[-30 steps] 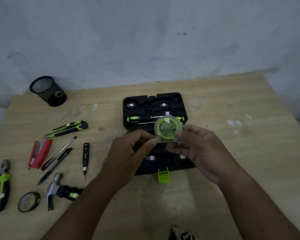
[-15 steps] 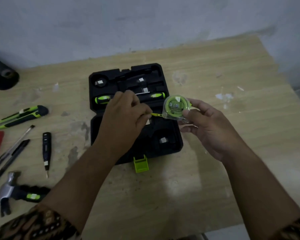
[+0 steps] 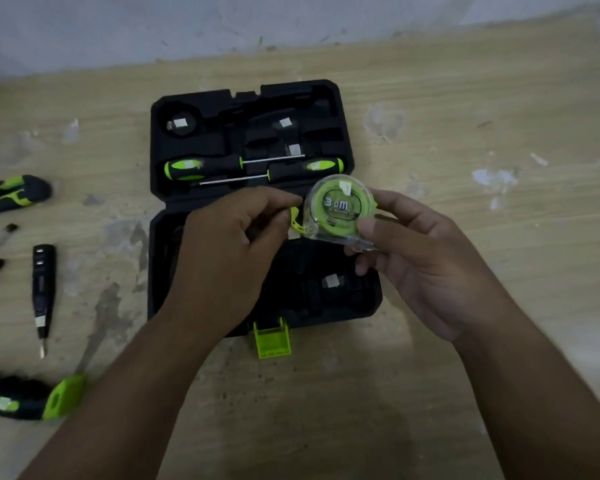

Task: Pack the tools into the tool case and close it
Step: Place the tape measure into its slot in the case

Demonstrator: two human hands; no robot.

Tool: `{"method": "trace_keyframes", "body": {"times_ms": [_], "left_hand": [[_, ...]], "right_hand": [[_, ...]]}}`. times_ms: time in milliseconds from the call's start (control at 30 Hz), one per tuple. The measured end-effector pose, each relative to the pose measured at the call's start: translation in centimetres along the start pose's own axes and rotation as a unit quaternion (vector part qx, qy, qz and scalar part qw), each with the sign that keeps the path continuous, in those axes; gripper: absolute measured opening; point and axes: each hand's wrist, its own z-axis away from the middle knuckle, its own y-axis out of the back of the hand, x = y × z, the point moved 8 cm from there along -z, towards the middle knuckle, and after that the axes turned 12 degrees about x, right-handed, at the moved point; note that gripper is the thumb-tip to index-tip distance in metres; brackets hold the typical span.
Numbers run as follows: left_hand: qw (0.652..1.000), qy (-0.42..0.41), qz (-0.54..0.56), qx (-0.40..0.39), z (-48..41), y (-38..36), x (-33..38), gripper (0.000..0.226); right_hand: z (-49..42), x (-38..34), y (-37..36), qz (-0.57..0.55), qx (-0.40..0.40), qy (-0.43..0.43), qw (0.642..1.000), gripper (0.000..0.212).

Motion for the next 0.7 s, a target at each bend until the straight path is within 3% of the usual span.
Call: {"method": "trace_keyframes", "body": {"times_ms": [200,333,533,700], "left_hand": [[0.97,0.141,0.184,-0.07,0.4,-0.9,-0.7,0.028],[0.896,0.281,0.327,-0.109,1.5,-1.8,-1.8,0.026],[0.91,0.25,0.276,-0.181,2.9,-1.9,-1.2,0.039],[0.916,0.226,0.23,-0.239,3.2,-1.7,-1.1,0.034]], "right_hand": [[0.7,-0.5,-0.5,0.008,0.002,0.009,1.0,0.041],[1.3,-0.7,-0.8,0.059,0.006,0.018,0.998,0.037],[2.4,-1.6,-1.6,0.129,-0.024,0.019,0.991,0.035],[3.0,-1.5,-2.1,0.208,-0.057,-0.019,0.976,0.031]]}}
